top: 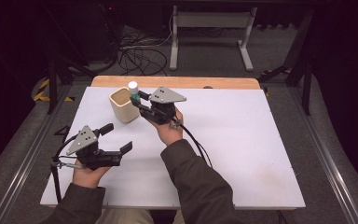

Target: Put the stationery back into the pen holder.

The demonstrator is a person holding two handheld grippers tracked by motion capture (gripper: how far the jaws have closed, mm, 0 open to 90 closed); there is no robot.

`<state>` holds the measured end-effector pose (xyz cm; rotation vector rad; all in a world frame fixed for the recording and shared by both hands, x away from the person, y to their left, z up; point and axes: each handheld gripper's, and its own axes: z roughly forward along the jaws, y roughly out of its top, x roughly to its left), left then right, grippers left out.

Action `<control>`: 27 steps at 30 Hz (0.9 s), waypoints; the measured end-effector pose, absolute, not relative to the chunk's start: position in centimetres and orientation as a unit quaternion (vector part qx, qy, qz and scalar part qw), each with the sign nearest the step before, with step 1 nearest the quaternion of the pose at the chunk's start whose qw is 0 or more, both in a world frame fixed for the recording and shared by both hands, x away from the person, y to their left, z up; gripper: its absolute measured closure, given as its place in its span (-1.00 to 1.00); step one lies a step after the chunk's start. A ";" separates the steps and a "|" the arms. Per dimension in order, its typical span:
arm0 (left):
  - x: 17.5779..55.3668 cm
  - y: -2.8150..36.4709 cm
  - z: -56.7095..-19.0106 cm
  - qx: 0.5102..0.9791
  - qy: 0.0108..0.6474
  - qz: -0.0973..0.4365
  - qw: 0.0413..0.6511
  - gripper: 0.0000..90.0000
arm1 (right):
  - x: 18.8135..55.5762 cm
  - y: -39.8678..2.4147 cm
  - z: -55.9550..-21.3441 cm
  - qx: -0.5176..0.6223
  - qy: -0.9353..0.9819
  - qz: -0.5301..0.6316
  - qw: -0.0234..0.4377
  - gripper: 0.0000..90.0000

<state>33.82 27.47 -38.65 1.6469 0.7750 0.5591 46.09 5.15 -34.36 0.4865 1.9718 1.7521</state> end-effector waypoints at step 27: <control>34.1 27.7 -38.4 0.704 0.326 0.235 0.586 -0.92 | 50.6 8.4 -35.6 0.200 0.693 0.664 0.198 0.46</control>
